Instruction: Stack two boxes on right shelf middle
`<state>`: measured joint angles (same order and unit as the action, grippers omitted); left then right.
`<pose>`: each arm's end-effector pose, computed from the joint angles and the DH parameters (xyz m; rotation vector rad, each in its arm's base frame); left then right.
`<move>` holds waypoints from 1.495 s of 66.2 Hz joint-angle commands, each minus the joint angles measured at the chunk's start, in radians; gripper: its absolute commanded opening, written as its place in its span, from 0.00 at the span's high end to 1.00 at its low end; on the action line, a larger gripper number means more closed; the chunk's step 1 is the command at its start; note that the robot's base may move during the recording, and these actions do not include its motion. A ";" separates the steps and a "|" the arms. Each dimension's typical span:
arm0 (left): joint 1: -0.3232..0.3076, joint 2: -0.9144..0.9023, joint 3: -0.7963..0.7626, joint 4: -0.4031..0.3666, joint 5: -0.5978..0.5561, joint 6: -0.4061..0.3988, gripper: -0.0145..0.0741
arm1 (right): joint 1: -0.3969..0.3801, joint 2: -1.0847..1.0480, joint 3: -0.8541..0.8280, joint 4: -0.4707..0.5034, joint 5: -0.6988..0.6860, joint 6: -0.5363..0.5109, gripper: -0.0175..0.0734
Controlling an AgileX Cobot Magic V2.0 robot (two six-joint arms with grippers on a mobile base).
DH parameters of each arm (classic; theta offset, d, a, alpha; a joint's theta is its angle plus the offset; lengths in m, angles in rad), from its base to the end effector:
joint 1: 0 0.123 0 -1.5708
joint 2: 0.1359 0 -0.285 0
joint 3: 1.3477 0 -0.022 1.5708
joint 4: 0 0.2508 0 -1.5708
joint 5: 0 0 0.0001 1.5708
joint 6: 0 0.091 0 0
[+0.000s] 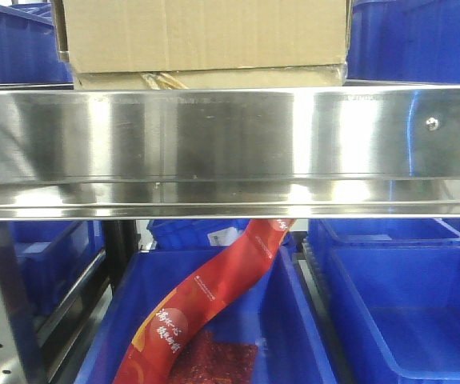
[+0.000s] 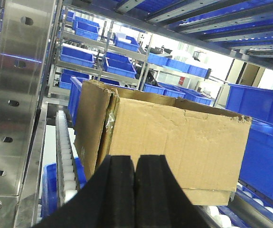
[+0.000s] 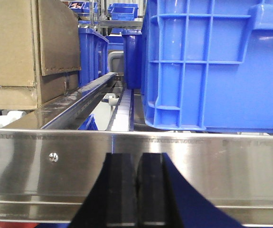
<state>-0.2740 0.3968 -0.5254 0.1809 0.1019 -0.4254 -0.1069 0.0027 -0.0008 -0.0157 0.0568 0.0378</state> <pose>0.0824 -0.0214 0.3533 0.0059 1.4683 -0.4104 0.0564 -0.0061 0.2082 0.1002 1.5394 -0.0680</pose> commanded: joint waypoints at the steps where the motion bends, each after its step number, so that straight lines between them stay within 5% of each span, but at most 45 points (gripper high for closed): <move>1: 0.002 -0.004 0.001 0.004 -0.016 0.002 0.96 | 0.001 -0.003 0.001 0.002 -0.027 0.002 0.99; 29: 0.004 -0.007 0.020 0.004 0.038 0.011 0.96 | 0.001 -0.003 0.001 0.002 -0.027 0.002 0.99; 34: 0.025 -0.031 0.072 -0.017 0.023 0.131 0.96 | 0.001 -0.003 0.001 0.002 -0.027 0.002 0.99; 43: 0.111 -0.125 0.220 -0.239 -0.061 0.484 0.96 | 0.001 -0.003 0.001 0.002 -0.027 0.002 0.99; 45: 0.128 -0.146 0.258 -0.262 -0.075 0.513 0.96 | 0.001 -0.003 0.001 0.002 -0.027 0.002 0.99; 64: 0.261 -0.397 0.471 -0.265 -0.089 0.498 0.96 | 0.001 -0.003 0.001 0.002 -0.027 0.002 0.99; 81: 0.275 -0.397 0.525 -0.239 -0.170 0.495 0.96 | 0.001 -0.003 0.001 0.002 -0.029 0.002 0.99; 99: 0.275 -0.397 0.525 -0.239 -0.128 0.495 0.96 | 0.001 -0.003 0.001 0.002 -0.029 0.002 0.99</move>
<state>0.0000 0.0053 0.0009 -0.0609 -0.0112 0.0686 -0.1069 0.0027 -0.0003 -0.0157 0.0509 0.0395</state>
